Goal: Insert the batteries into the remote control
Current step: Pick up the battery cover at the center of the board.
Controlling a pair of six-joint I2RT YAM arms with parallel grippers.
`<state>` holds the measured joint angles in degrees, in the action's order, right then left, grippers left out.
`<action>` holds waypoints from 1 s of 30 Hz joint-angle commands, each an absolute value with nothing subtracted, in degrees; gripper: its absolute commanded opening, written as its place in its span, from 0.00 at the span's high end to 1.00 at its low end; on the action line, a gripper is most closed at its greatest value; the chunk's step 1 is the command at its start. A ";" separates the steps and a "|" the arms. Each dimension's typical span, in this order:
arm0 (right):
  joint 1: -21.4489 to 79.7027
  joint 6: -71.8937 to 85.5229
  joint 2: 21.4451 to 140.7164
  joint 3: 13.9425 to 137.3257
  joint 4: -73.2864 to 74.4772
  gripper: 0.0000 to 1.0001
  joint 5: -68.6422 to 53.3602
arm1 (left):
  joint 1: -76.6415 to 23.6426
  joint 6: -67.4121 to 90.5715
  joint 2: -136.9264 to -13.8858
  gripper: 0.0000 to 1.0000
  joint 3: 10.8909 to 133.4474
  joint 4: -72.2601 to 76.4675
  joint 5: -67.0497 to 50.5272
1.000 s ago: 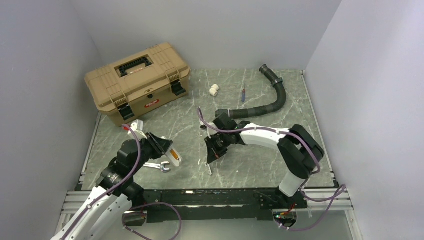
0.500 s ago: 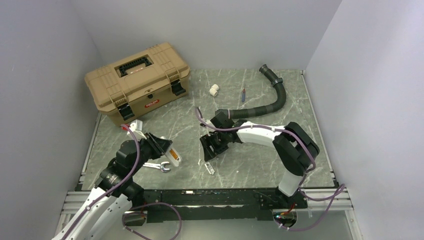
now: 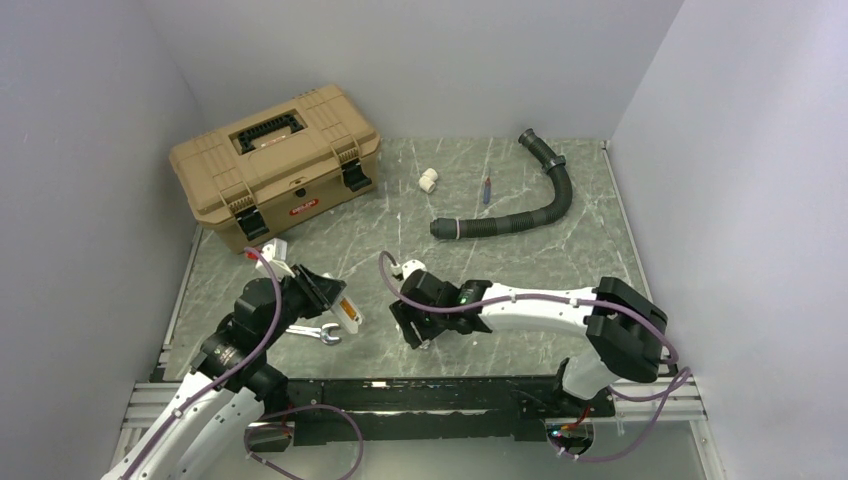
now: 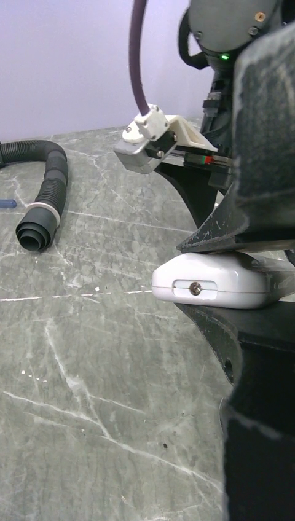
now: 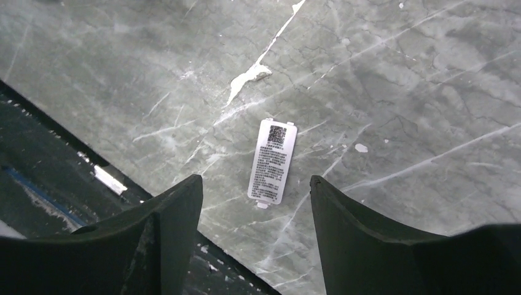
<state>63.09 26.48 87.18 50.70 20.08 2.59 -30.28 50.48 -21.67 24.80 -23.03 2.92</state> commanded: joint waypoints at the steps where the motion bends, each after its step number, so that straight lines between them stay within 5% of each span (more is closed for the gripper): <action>1: 65.94 31.83 88.15 50.53 19.89 0.35 15.00 | -29.91 51.58 -21.75 1.00 27.01 -19.28 1.60; 30: 71.42 35.59 89.66 46.77 17.59 0.55 17.76 | -29.97 52.21 -22.91 1.00 26.29 -17.92 0.53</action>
